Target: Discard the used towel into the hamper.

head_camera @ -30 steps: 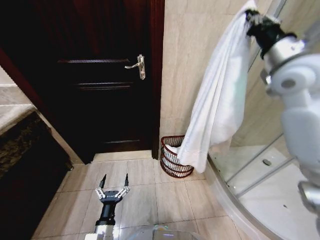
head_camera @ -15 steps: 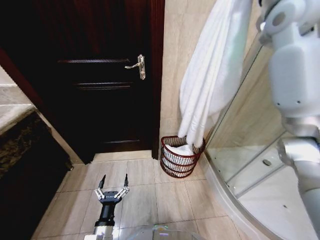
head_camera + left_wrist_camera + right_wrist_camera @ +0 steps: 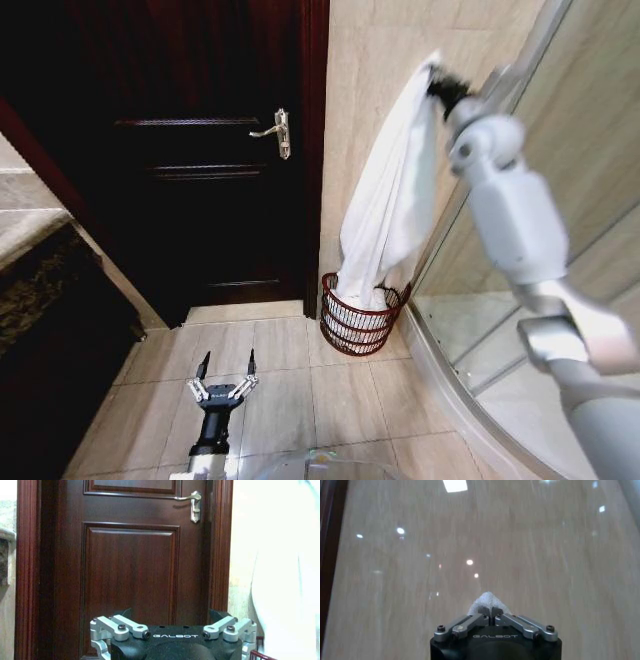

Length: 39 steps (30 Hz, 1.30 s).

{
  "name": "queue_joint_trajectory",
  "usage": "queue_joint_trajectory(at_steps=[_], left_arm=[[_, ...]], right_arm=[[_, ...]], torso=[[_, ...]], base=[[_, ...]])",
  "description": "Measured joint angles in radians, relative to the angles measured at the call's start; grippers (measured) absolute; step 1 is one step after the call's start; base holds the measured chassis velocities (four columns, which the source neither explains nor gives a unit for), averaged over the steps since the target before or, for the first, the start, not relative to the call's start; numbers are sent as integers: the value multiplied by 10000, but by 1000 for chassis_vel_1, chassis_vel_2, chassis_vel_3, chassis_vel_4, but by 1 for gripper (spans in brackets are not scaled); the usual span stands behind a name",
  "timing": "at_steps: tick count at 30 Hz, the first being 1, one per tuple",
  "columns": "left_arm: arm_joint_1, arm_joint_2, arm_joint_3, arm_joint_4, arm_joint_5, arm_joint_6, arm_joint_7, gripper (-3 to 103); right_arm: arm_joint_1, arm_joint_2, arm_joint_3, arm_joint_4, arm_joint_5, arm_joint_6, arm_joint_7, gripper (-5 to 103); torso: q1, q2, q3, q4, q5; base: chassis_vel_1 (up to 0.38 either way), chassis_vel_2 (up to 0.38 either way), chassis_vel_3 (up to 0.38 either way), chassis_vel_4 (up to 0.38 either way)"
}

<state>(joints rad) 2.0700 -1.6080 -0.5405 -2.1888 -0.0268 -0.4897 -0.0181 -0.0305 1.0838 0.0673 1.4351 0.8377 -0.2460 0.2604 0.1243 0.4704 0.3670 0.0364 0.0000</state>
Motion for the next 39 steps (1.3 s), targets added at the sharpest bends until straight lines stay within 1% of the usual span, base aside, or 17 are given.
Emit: queue_joint_trajectory(at_steps=[1,2,7,10,13,14,16,18,21,23,27,31,32,34,35,38,39], left_arm=[[1,0,9,1,0,-4,-1,100],[11,1,46,7,9,-6,-9,100],[28,0,115,27,107,-6,-62,100],[53,0,205,99,190,-34,-75,100],[53,0,226,130,215,-46,-76,100],[54,0,248,149,235,-55,-77,100],[54,0,269,163,261,-56,-77,100],[54,0,270,163,262,-57,-77,100],[54,0,274,163,279,-57,-77,100],[83,0,268,140,281,-58,-77,100],[103,0,242,118,279,-67,-76,100],[106,1,240,118,276,-76,-76,100],[106,1,240,118,276,-76,-76,100],[78,0,301,147,324,-77,-75,100],[78,0,301,147,324,-77,-75,100],[62,0,418,182,441,-77,-74,100],[62,0,418,182,441,-77,-74,100]], right_arm=[[-104,29,20,52,19,19,33,2],[-533,133,111,298,152,73,195,2],[-935,206,267,460,248,139,366,2],[-1231,123,434,682,342,98,484,2],[-1351,72,479,812,352,53,515,2],[-1564,2,541,1011,345,1,519,2],[-1884,-47,609,1238,249,-4,489,2],[-1911,-49,615,1252,238,-4,478,2],[-2225,-28,696,1382,79,33,375,2],[-2491,-2,798,1594,28,46,358,2],[-2779,-11,902,1840,-36,56,379,2],[-3582,-140,1187,2512,-220,58,502,2],[-3582,-140,1187,2512,-220,58,502,2],[-4222,-235,1425,3021,-540,52,515,2],[-4222,-235,1425,3021,-540,52,515,2],[-5143,-356,1838,3868,-716,-1,505,2],[-5143,-356,1838,3868,-716,-1,505,2]], torso=[[0,0,0,0,1],[0,0,0,0,-1],[-19,-47,-32,0,-2],[-90,-209,-117,0,-2],[-117,-270,-150,1,0],[-144,-352,-207,-2,0],[-182,-470,-289,-2,0],[-185,-481,-296,-2,1],[-239,-620,-376,-2,3],[-294,-764,-469,1,-2],[-335,-887,-550,0,-2],[-407,-1102,-695,-1,1],[-407,-1102,-695,-1,1],[-446,-1223,-773,-1,1],[-446,-1223,-773,-1,1],[-501,-1336,-834,-2,3],[-501,-1336,-834,-2,3]], base=[[0,0,0,0],[0,0,0,0],[0,0,0,0],[0,0,0,0],[0,0,0,0],[0,0,0,0],[0,0,0,0],[0,0,0,0],[0,0,0,0],[0,0,0,0],[0,0,0,0],[0,0,0,0],[0,0,0,0],[0,0,0,0],[0,0,0,0],[0,0,0,0],[0,0,0,0]])
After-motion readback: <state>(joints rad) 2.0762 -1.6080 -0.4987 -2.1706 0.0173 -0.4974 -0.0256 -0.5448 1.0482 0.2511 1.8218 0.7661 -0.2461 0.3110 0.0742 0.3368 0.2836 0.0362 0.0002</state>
